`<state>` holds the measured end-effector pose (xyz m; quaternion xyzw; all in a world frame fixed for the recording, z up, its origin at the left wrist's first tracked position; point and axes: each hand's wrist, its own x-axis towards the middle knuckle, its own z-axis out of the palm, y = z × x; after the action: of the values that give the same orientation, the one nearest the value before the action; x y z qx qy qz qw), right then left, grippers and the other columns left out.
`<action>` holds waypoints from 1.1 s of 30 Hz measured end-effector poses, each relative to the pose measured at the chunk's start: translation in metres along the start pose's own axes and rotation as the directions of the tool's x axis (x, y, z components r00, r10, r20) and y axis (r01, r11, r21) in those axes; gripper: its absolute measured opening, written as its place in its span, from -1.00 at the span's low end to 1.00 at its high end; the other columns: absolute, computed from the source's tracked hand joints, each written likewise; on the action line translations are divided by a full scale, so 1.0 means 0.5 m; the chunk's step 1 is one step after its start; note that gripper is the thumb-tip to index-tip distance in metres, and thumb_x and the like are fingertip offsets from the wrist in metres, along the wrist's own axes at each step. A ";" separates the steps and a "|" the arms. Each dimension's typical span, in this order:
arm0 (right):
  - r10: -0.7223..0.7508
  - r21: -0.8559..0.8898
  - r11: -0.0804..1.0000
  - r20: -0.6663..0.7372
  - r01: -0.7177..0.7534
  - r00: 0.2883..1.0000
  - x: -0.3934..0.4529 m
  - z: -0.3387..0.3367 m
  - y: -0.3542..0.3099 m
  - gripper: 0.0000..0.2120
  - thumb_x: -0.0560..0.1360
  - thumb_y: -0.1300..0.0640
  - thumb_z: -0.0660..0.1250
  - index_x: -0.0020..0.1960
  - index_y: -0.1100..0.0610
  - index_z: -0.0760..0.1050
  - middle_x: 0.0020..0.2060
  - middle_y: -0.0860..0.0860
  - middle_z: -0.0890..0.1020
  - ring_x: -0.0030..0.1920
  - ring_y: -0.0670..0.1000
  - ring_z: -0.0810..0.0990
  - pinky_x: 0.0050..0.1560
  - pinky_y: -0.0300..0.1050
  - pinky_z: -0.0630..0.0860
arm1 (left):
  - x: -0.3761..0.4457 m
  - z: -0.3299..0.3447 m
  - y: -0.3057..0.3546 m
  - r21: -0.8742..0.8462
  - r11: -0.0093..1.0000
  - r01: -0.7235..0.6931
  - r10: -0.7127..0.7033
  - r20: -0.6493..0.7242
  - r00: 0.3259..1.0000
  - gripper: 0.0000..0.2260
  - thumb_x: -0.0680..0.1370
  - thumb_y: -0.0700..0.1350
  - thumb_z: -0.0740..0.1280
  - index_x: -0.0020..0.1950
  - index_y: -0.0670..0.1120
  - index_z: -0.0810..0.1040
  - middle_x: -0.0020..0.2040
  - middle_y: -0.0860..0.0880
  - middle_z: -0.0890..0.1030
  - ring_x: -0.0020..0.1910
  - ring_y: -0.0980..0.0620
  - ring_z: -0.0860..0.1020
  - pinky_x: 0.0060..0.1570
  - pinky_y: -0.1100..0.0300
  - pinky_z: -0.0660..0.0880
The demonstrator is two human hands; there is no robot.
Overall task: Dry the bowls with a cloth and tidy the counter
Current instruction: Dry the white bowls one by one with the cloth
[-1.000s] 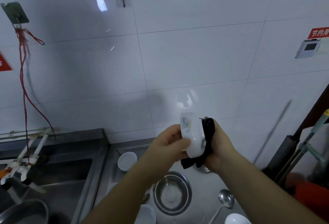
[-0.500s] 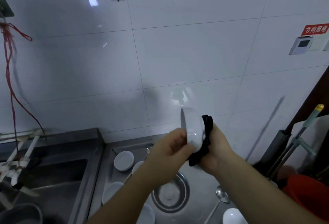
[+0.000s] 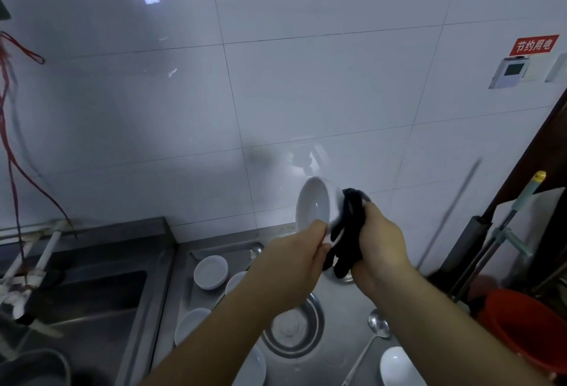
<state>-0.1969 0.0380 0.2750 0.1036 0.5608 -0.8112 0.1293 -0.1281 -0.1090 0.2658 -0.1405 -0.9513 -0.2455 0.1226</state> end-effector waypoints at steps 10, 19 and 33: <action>0.078 -0.214 0.975 0.107 -0.053 0.991 -0.009 -0.018 0.032 -0.63 0.42 -0.11 0.58 -0.20 0.17 0.54 -0.45 0.15 0.52 -0.55 0.16 0.49 -0.49 -0.12 0.27 | -0.032 0.042 -0.057 0.269 0.937 -0.223 0.204 0.097 0.974 -0.72 0.60 -0.16 0.38 0.19 0.06 0.35 -0.03 0.05 0.72 -0.09 -0.05 0.69 0.17 0.02 0.55; 0.159 -0.072 0.984 -0.058 -0.163 0.986 -0.002 -0.051 0.103 -0.73 0.52 -0.04 0.45 -0.16 0.10 0.44 -0.48 0.01 0.40 -0.58 0.09 0.36 -0.52 -0.19 0.23 | -0.055 0.076 -0.100 -0.325 0.873 0.364 -0.419 -0.117 0.901 -0.58 0.71 0.14 0.14 0.57 0.13 0.33 0.41 0.23 0.46 0.40 0.27 0.38 0.44 0.19 0.31; 0.202 -0.208 0.941 -0.294 -0.269 0.934 0.077 -0.239 0.269 -0.77 0.47 0.22 0.56 0.09 0.15 0.62 -0.34 0.16 0.72 -0.37 0.28 0.69 -0.32 0.19 0.56 | -0.057 0.286 -0.158 -0.725 0.081 0.684 -0.642 0.487 0.592 -0.81 0.70 -0.16 0.32 0.27 -0.03 0.67 0.07 -0.11 0.77 0.04 -0.13 0.75 0.02 0.00 0.72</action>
<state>-0.1868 0.1011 0.1025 0.2627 0.6521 -0.6927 0.1608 -0.1510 -0.1095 0.1016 0.2588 -0.6406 -0.7143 -0.1114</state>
